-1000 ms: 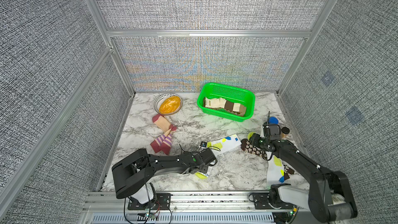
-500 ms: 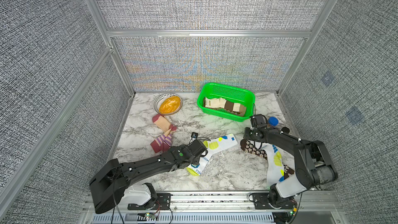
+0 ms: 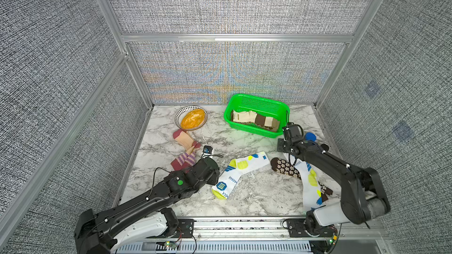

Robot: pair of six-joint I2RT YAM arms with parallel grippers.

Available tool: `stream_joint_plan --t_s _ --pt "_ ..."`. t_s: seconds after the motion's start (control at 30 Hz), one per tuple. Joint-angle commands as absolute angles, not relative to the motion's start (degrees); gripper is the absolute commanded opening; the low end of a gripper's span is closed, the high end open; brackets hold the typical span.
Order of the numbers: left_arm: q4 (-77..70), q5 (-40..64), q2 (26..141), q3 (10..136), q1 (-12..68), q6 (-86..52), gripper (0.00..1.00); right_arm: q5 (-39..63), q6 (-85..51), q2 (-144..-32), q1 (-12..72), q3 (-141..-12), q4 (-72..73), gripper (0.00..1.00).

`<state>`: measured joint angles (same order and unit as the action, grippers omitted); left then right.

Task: Place the socks together as a pair
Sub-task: Pick up the sock at the center of the board, then flatten out the sock.

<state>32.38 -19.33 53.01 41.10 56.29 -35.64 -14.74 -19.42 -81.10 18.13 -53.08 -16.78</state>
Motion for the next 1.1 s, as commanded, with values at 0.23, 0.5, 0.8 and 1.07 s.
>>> stream_joint_plan --t_s 0.23,0.5,0.8,1.07 --pt "37.0 -19.1 45.7 40.0 55.8 -39.9 0.63 -4.5 -8.2 -74.7 34.1 -67.3 -25.3 0.00" --pt "39.2 -19.4 39.7 37.3 55.8 -44.4 0.63 6.1 -8.1 -85.4 54.5 -66.7 -24.1 0.00" --pt "36.1 -15.6 34.7 31.4 55.8 -46.5 0.63 13.7 -18.2 -81.3 55.4 -56.5 -15.5 0.58" --pt "25.2 -6.0 54.5 34.0 55.8 -44.2 0.63 7.4 -29.1 -63.4 33.6 -40.4 -24.0 0.64"
